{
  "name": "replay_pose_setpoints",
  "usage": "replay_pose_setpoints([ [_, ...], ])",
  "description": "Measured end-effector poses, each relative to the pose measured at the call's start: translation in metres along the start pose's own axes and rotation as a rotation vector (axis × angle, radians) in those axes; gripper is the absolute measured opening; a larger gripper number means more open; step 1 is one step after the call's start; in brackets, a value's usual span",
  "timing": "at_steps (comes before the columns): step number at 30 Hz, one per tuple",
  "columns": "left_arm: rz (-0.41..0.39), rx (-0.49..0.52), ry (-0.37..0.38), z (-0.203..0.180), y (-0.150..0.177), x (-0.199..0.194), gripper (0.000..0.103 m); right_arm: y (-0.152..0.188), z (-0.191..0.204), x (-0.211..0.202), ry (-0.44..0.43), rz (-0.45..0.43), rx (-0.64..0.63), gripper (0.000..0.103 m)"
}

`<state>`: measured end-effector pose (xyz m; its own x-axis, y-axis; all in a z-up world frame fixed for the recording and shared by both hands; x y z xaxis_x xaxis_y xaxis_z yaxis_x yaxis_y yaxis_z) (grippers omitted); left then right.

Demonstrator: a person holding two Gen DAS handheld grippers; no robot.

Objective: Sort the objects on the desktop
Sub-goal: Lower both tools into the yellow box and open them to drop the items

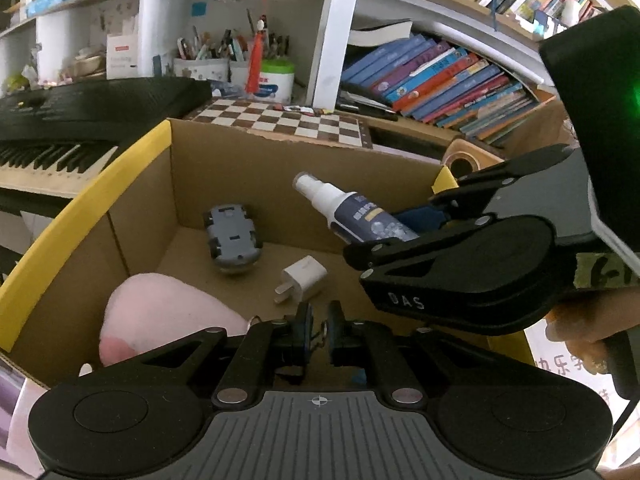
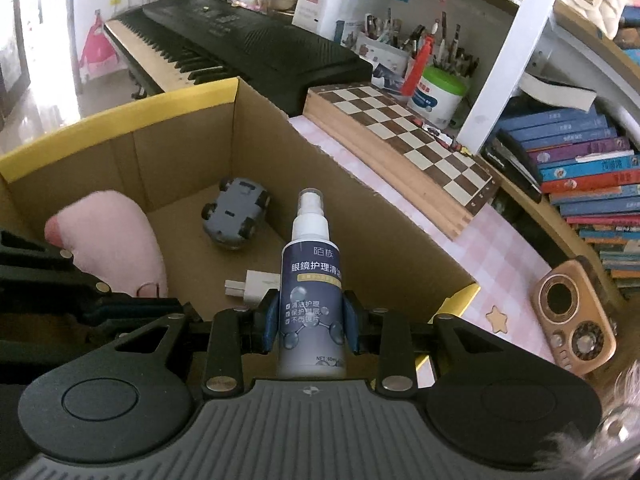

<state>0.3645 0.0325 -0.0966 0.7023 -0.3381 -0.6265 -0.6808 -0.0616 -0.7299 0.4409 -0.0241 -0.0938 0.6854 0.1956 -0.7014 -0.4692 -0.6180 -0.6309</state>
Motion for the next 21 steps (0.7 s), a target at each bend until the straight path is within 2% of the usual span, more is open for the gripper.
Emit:
replay_pose_setpoints([
  [5, -0.025, 0.0, -0.001, -0.001, -0.002, -0.007, 0.012, -0.001, -0.001, 0.001, 0.012, -0.006, 0.015, 0.03],
  [7, -0.045, -0.003, -0.01, 0.001, -0.004, -0.012, 0.024, -0.002, -0.003, -0.001, 0.02, -0.012, 0.041, 0.03],
  [9, -0.074, -0.007, -0.022, 0.003, -0.006, -0.02, 0.046, -0.003, -0.008, -0.004, 0.024, -0.026, 0.08, 0.03],
  [11, -0.101, -0.017, -0.036, 0.006, -0.009, -0.029, 0.053, -0.005, -0.013, -0.01, 0.03, -0.039, 0.118, 0.032],
  [16, -0.151, -0.024, -0.046, 0.008, -0.014, -0.05, 0.054, -0.009, -0.026, -0.03, 0.057, -0.084, 0.213, 0.032],
  [19, -0.182, -0.022, -0.056, 0.008, -0.015, -0.064, 0.059, -0.007, -0.031, -0.046, 0.077, -0.109, 0.262, 0.032],
  [21, -0.202, -0.022, -0.067, 0.008, -0.016, -0.075, 0.066, -0.005, -0.034, -0.058, 0.089, -0.128, 0.295, 0.032],
])
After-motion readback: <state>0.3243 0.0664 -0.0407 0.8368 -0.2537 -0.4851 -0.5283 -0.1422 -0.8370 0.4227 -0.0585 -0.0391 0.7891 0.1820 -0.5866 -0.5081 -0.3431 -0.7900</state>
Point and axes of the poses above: each gripper's, at about its wrist camera, not at the fingertips, and x roughly the way its jaws point, z to its left, y to its underside, the point moved 9 cm from there along x, roughly the way its jaws point, and after that the axes turned 10 degrees about y, right-handed, at the moved point
